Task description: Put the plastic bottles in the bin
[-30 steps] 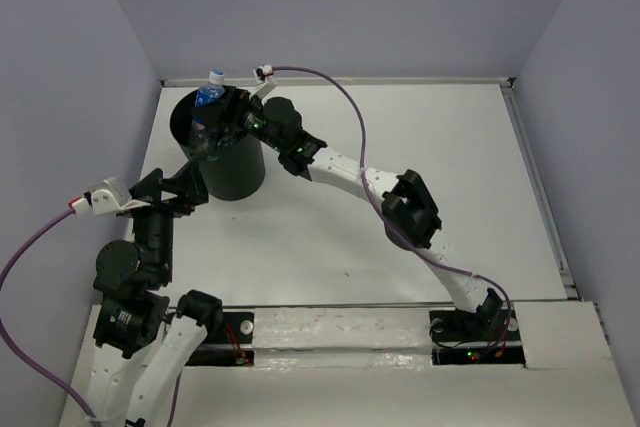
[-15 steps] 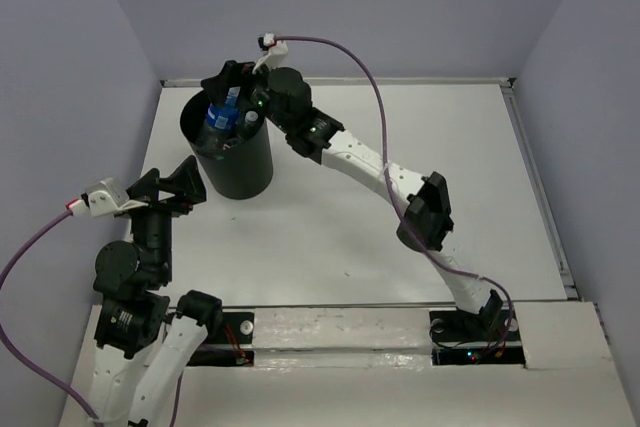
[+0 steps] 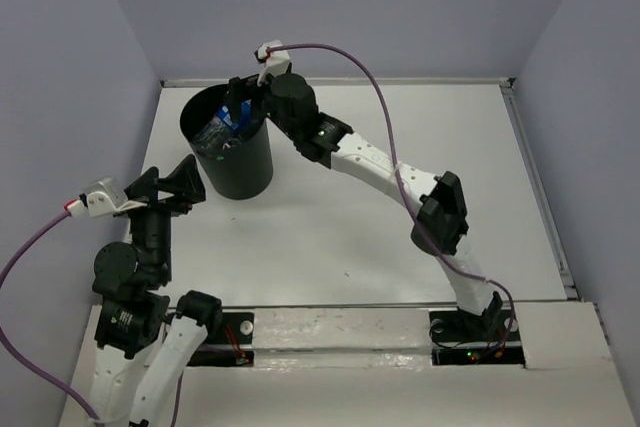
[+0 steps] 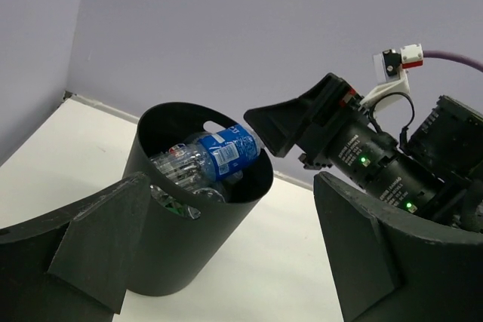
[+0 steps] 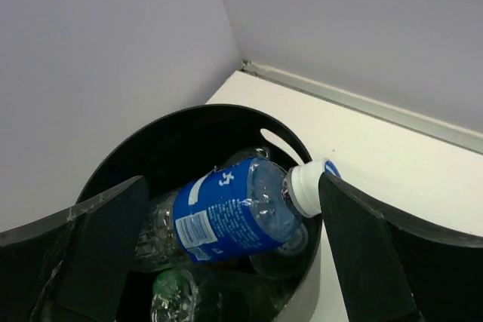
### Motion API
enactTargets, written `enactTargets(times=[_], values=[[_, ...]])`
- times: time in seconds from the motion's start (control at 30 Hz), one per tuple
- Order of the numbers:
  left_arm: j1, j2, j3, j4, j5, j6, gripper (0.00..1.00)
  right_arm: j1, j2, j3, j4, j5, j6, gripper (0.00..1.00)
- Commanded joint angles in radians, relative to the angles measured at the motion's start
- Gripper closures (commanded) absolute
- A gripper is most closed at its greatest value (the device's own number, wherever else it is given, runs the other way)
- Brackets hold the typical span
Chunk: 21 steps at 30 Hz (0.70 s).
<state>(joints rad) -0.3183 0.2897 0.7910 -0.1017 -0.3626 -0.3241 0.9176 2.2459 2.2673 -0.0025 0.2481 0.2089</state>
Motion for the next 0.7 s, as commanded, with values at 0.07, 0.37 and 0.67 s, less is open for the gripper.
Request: enactTargets(times=[0.07, 0.37, 0.67], values=[[0.008, -0.007, -0.016, 0.057, 0.071, -0.01, 0.01, 0.003, -0.461, -0.401, 0.189, 0.057, -0.078, 0.0], [0.001, 0.003, -0.024, 0.056, 0.283, -0.016, 0.01, 0.003, -1.073, -1.21, 0.306, 0.212, -0.121, 0.0], [-0.025, -0.047, -0.099, 0.048, 0.557, -0.027, 0.01, 0.003, -1.737, -1.649, 0.17, 0.286, 0.027, 0.0]])
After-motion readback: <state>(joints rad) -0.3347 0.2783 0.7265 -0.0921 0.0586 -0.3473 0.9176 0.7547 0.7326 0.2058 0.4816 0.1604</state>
